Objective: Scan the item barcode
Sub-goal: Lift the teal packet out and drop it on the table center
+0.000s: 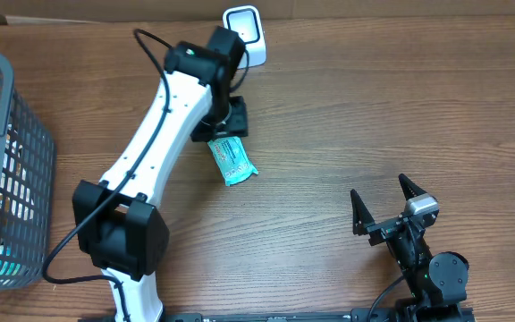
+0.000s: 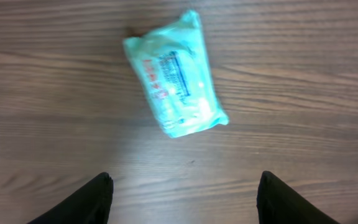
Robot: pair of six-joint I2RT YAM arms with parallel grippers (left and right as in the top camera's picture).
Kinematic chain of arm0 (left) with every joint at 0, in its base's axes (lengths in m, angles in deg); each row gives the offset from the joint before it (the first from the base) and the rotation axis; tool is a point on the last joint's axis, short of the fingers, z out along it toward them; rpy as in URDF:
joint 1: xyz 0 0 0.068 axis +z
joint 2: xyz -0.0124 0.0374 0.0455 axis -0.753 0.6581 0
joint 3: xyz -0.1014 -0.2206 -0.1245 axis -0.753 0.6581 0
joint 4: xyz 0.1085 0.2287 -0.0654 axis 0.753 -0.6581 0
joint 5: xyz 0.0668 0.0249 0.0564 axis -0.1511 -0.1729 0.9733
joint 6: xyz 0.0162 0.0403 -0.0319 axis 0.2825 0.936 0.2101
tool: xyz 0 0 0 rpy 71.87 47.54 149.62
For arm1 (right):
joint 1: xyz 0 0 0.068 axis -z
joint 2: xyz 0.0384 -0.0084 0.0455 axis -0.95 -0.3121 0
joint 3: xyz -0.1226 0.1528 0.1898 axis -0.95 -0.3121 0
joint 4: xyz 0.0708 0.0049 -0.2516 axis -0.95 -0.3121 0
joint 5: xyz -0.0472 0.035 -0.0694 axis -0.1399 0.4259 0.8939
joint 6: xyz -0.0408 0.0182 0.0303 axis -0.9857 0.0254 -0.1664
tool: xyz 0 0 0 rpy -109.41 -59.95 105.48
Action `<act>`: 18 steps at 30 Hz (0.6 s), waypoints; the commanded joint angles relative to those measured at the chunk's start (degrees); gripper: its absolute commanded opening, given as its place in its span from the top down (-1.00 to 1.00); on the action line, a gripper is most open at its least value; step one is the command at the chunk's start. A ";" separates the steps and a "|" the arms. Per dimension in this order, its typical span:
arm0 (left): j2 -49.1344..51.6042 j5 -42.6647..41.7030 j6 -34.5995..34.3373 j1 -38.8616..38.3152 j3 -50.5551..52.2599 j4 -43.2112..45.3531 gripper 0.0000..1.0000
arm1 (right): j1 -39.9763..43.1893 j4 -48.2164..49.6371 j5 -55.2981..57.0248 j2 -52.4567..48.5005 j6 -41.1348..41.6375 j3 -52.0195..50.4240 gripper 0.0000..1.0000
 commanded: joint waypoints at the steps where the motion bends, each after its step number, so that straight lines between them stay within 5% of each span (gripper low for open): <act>1: -1.55 4.68 -0.81 3.28 -9.46 -5.14 -0.18 | 0.20 0.28 0.02 0.57 0.13 -0.59 -1.00; 11: -9.86 12.28 0.09 18.12 -25.40 -15.56 -0.21 | 0.20 0.28 0.00 0.57 0.13 -0.59 -1.00; 18: -14.71 12.76 3.23 42.45 -25.24 -15.63 -0.18 | 0.20 0.28 0.00 0.57 0.13 -0.59 -0.99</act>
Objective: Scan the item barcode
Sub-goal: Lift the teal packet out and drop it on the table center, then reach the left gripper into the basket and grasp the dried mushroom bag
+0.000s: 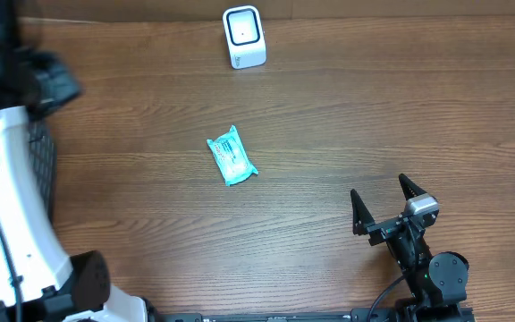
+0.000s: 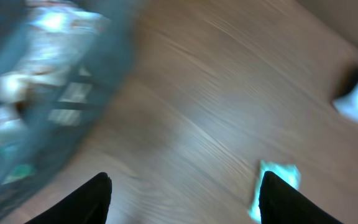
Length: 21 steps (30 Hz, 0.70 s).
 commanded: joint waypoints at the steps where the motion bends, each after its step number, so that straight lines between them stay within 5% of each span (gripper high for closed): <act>1: -0.98 1.62 0.74 12.79 -0.74 -0.31 -0.17 | 0.20 0.28 0.02 0.57 0.17 -0.59 -1.00; 5: -0.96 -2.56 -6.45 25.66 -0.55 0.31 -0.15 | 0.20 0.28 0.00 0.57 0.17 -0.59 -1.00; 11: -0.28 -10.80 -6.84 38.12 3.13 6.67 -0.16 | 0.20 0.28 0.00 0.57 0.17 -0.59 -1.00; 21: 5.51 -6.32 -3.17 38.47 21.00 20.02 -0.18 | 0.20 0.28 0.00 0.57 0.17 -0.59 -0.99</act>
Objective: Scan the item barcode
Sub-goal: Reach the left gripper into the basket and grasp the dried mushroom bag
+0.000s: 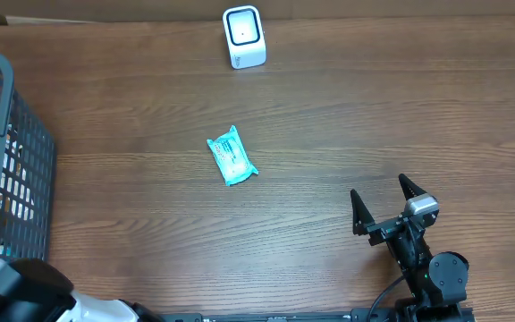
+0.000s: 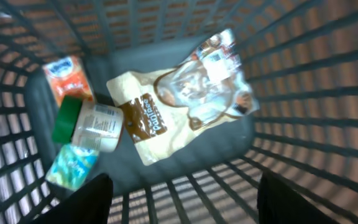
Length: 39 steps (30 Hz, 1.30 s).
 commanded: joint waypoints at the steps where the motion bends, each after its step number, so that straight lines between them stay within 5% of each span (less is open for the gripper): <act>1: 5.01 0.72 4.17 -0.48 6.86 3.52 -0.18 | 0.20 0.28 0.00 0.57 0.17 -0.59 -1.00; 12: 17.64 0.66 22.16 -3.15 10.64 14.12 -0.25 | 0.20 0.28 0.00 0.57 0.17 -0.59 -1.00; 19: 23.47 0.50 29.88 -4.44 10.64 21.53 -0.82 | 0.20 0.28 0.00 0.57 0.17 -0.59 -1.00; 39: 33.88 0.52 31.28 -4.94 10.64 31.26 -0.93 | 0.20 0.28 0.00 0.57 0.20 -0.59 -1.00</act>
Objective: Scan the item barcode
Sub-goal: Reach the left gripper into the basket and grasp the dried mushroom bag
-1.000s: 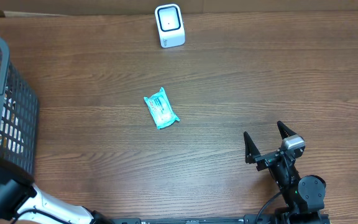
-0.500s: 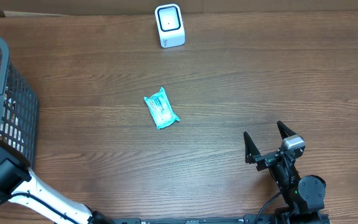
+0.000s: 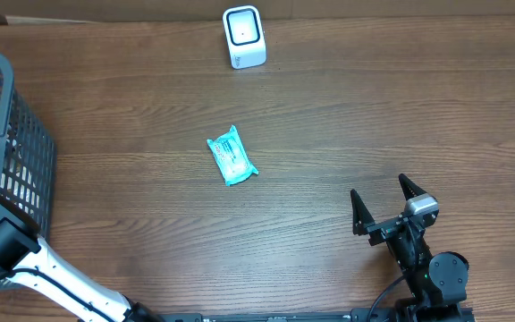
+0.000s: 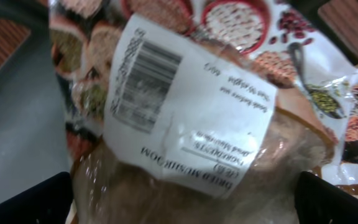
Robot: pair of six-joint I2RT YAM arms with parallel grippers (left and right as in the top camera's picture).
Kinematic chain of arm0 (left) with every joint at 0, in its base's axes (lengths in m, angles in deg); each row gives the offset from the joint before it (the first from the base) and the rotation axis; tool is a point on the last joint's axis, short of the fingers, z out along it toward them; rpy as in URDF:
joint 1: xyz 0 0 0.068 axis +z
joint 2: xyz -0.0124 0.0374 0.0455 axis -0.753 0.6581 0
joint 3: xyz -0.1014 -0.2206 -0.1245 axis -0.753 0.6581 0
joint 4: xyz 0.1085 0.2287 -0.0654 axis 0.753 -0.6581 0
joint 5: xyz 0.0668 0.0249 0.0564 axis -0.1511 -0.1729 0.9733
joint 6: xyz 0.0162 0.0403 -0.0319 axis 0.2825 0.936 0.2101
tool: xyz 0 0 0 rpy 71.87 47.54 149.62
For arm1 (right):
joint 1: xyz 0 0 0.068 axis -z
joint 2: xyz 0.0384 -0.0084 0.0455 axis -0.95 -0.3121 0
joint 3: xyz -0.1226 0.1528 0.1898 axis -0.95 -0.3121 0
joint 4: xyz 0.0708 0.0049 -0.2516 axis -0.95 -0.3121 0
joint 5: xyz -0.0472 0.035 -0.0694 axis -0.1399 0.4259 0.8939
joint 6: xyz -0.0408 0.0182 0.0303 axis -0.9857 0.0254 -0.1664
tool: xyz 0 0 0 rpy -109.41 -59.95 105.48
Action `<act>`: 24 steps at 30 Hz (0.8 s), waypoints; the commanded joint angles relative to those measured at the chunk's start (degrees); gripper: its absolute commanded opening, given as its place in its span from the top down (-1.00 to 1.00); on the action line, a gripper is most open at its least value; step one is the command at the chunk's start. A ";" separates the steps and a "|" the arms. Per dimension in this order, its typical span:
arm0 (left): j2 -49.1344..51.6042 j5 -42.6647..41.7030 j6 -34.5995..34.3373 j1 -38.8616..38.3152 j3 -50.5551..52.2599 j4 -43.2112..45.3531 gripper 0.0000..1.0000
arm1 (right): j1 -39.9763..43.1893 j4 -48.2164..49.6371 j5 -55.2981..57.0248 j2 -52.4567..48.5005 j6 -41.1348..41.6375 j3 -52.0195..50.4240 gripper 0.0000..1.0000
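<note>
A clear bag of dried mushrooms (image 4: 191,124) fills the left wrist view, its white label and barcode (image 4: 143,81) facing the camera. It lies inside the grey basket (image 3: 7,80). My left gripper (image 4: 182,202) is open, low over the bag, one finger (image 4: 23,202) at each side of it. In the overhead view only the left arm shows, reaching into the basket. The white scanner (image 3: 243,36) stands at the table's far edge. My right gripper (image 3: 379,190) rests open at the near right, holding nothing.
A teal packet (image 3: 232,156) lies on the wooden table between basket and scanner. More printed packaging (image 4: 328,81) lies under and around the bag in the basket. The basket's walls enclose the left gripper.
The left gripper was above the basket's contents, with several items in view. Now it sits close on the mushroom bag with its fingers wider apart. The right arm has not moved.
My left gripper stood open over the teal packet near the scanner. Then the arm was at the table's left by the basket, the packet left lying on the table. Then it looked down into the basket, and now it is low on the mushroom bag.
</note>
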 commanded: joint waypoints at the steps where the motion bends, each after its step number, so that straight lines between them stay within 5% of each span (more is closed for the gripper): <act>1: 3.65 0.48 1.31 -0.37 0.04 0.00 -0.87 | 0.20 0.28 0.02 0.57 0.15 -0.59 -1.00; 6: 3.63 0.48 1.31 -0.37 0.02 -0.07 -0.33 | 0.20 0.28 0.02 0.57 0.15 -0.59 -1.00; 12: 3.63 0.44 1.31 -0.37 0.02 -0.35 -0.12 | 0.20 0.28 0.02 0.57 0.15 -0.59 -1.00; 16: 3.63 0.39 1.27 -0.37 0.02 -0.52 0.38 | 0.20 0.28 0.00 0.57 0.15 -0.59 -1.00; 24: 3.30 0.39 1.27 -0.37 -0.26 -0.50 0.67 | 0.20 0.28 0.02 0.57 0.15 -0.59 -1.00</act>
